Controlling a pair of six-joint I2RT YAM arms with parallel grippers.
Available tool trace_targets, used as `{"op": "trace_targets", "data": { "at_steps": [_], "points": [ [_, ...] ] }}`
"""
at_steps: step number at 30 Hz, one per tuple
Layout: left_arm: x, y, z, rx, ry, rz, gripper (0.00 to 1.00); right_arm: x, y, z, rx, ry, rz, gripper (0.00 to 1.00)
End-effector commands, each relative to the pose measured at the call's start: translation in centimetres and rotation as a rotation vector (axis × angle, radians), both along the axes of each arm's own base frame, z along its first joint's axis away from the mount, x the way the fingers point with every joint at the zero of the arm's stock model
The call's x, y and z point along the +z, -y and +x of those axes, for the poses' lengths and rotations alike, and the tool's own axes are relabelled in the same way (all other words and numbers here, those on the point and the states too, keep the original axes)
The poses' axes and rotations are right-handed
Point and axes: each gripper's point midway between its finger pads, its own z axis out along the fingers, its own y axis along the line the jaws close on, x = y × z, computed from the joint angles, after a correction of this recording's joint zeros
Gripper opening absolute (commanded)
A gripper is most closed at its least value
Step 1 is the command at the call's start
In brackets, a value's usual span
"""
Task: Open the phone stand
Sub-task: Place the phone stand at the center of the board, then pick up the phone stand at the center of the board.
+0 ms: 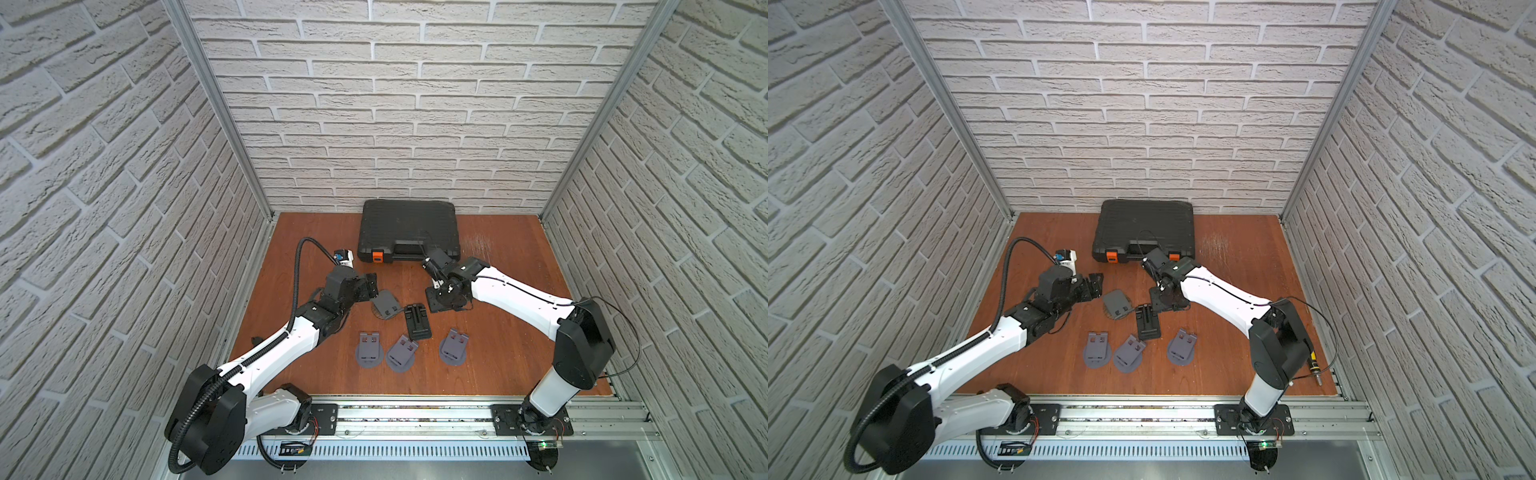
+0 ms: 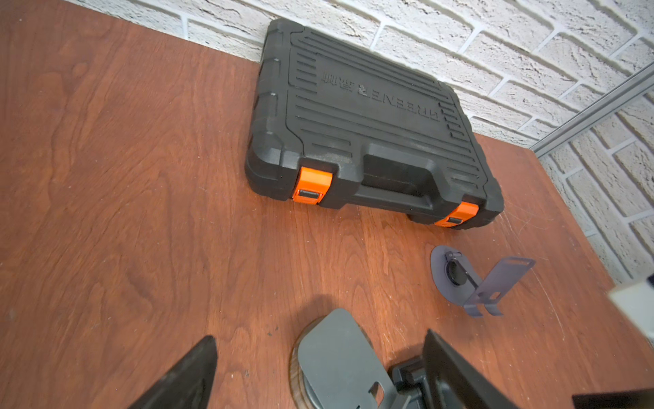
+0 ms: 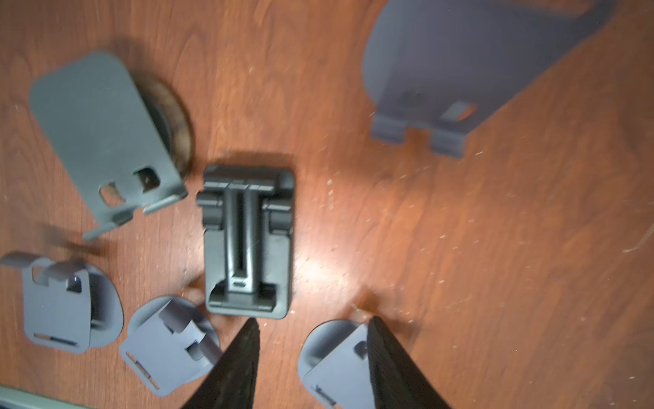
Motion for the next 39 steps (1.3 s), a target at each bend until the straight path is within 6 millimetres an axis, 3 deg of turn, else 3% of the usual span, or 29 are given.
{"op": "trace_targets", "data": {
  "at_steps": [1,8,17,35,39],
  "points": [
    [-0.2,-0.9,-0.4,0.029,0.003,-0.006,0.90,-1.5,-1.7,-1.2,-0.003,-0.057,-0.014,0.48],
    [0.0,-1.7,-1.1,0.043,0.007,0.002,0.90,-4.0,-4.3,-1.4,0.019,-0.123,-0.001,0.43],
    [-0.3,-2.3,-1.5,0.059,0.006,-0.004,0.90,-4.9,-5.1,-0.8,0.038,-0.150,-0.020,0.45],
    [-0.7,-2.8,-1.7,0.074,-0.001,0.000,0.90,-8.1,-4.4,-0.9,0.004,-0.228,-0.052,0.40],
    [-0.7,-2.8,-1.7,0.075,-0.002,-0.002,0.91,-8.7,-4.1,-1.2,-0.005,-0.241,-0.056,0.32]
  ]
}}
